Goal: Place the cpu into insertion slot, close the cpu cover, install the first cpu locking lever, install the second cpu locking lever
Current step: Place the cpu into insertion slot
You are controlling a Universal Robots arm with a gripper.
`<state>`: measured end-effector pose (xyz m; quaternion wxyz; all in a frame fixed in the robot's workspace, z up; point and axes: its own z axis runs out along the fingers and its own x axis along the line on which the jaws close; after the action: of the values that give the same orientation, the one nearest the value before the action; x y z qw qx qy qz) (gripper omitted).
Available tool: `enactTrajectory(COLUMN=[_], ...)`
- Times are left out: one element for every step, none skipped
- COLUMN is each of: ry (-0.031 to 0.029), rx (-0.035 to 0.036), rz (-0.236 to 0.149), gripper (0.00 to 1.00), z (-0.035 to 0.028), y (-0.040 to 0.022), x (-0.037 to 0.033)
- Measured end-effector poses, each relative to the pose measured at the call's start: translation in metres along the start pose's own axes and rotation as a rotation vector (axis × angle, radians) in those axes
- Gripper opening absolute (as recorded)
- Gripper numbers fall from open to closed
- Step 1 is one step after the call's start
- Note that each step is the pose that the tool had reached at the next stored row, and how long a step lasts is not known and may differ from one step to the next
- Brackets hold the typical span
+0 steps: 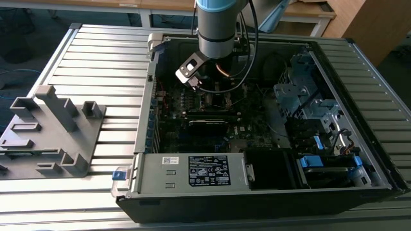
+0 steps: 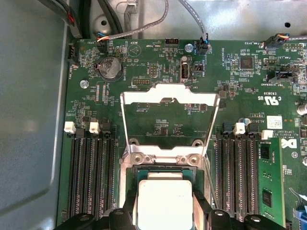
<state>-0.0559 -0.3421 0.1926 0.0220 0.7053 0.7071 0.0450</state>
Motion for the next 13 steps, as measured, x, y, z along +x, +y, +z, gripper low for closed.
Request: enactTrajectory(ry=[-0.0002,-0.0002,-0.0004,-0.0003,-0.0004,-0.0003,-0.0004,-0.0002,-0.0003,-0.0005,-0.0005,-0.0006,-0.0006], rx=[-0.0001,-0.0001,-0.0001,-0.0001,-0.0001,-0.0001,-0.0002,-0.0002,-0.0001,0.0000,0.0000,0.0001,0.0000], rz=[0.002,0.003,0.003,0.004,0.004,0.004,0.004,0.004,0.004,0.004,0.004,0.004,0.004], gripper=[0.54,0.54,0.54,0.54,0.54,0.54,0.54,0.54,0.54,0.54,0.54,0.54,0.54], z=[0.0000,0.0000,0.0000,0.0000,0.0000,0.0000,0.0001,0.0004,0.0005,0.0007,0.0008,0.0010,0.0011], y=[0.0000,0.0000,0.0000,0.0000,0.0000,0.0000,0.0000,0.0000,-0.0001,-0.0001,-0.0001,-0.0001,-0.0001], x=[0.0000,0.0000,0.0000,0.0000,0.0000,0.0000,0.0000,0.0000,0.0000,0.0000,0.0000,-0.0001,-0.0001])
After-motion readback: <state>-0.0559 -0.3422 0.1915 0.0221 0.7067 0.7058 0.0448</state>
